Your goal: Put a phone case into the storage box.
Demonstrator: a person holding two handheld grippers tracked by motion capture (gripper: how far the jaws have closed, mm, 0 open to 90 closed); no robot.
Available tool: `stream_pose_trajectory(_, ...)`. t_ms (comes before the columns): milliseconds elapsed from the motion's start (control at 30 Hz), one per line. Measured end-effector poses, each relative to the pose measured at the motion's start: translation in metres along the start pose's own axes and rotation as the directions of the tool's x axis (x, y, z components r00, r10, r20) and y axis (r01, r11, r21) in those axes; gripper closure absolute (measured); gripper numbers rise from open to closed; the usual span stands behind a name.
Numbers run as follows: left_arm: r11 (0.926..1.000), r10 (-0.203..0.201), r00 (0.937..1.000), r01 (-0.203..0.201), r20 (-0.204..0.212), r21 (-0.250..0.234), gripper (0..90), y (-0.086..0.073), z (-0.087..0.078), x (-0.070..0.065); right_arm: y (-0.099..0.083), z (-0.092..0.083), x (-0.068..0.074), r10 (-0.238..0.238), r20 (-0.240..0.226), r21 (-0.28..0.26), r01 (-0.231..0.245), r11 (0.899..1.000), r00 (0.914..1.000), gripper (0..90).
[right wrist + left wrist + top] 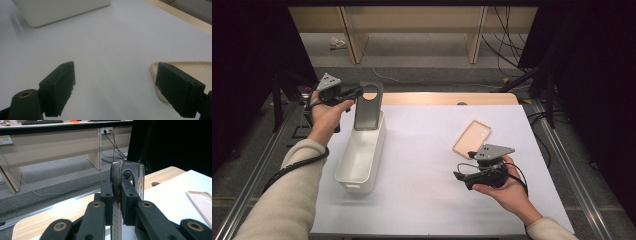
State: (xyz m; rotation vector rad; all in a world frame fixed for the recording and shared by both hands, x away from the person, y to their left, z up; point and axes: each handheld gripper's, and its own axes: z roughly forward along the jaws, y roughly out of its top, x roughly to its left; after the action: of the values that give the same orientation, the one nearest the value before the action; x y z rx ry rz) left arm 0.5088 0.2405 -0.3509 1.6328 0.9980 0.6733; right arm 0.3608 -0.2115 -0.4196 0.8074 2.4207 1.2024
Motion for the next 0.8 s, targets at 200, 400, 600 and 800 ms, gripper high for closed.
stream_pose_trajectory(200,0.9999,-0.007,1.0000,0.007,0.003,0.008,81.6,-0.0034,0.0034,0.0019,0.0000,-0.0001,-0.0002,0.001,-0.001,-0.002,-0.001,1.000,1.0000,17.0)
stream_pose_trajectory(400,0.9998,-0.012,0.9999,0.012,0.004,0.013,81.6,-0.0060,0.0050,0.0044,-0.0001,0.0006,0.0002,0.000,-0.003,0.002,0.000,1.000,1.0000,17.0)
stream_pose_trajectory(600,0.9997,-0.017,0.9998,0.017,0.002,0.018,81.6,-0.0090,0.0065,0.0063,-0.0001,0.0005,0.0001,0.001,-0.004,0.000,-0.001,1.000,1.0000,17.1)
stream_pose_trajectory(800,0.9996,-0.012,0.9999,0.012,0.003,0.026,81.6,-0.0101,0.0091,0.0056,0.0000,0.0004,0.0000,0.001,-0.004,-0.001,-0.001,1.000,1.0000,17.1)
